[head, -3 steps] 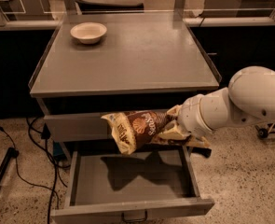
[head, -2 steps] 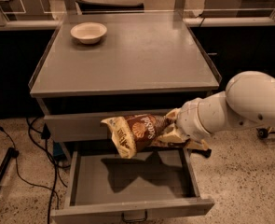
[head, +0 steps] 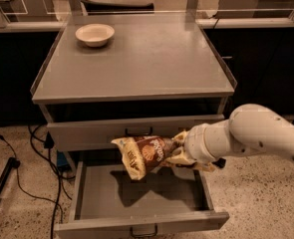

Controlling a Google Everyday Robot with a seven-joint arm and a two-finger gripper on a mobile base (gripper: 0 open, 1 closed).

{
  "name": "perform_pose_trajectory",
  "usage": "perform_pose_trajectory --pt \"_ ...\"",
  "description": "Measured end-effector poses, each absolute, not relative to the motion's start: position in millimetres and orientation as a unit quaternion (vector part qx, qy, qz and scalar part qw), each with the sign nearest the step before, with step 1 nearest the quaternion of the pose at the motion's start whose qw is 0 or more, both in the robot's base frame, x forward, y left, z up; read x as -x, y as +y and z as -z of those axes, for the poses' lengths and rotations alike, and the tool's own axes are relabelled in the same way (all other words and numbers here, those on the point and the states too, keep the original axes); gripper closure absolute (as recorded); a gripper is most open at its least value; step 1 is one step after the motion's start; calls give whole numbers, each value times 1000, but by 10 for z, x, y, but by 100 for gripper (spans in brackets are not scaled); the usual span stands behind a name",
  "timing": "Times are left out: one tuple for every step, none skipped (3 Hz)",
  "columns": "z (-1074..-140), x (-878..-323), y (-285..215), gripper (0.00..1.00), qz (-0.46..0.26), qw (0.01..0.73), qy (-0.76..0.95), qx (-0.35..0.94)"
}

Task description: Place brown chip bag into middle drawer

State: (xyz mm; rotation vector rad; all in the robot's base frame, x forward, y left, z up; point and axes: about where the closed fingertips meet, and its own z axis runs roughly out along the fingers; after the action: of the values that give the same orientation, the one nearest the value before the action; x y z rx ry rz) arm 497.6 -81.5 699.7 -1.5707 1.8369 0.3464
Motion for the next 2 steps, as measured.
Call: perform_pose_trajectory --pt "-6550 -5051 -806 100 -147 349 711 592" --pt "-6113 -5083 -772 100 -165 348 716 582"
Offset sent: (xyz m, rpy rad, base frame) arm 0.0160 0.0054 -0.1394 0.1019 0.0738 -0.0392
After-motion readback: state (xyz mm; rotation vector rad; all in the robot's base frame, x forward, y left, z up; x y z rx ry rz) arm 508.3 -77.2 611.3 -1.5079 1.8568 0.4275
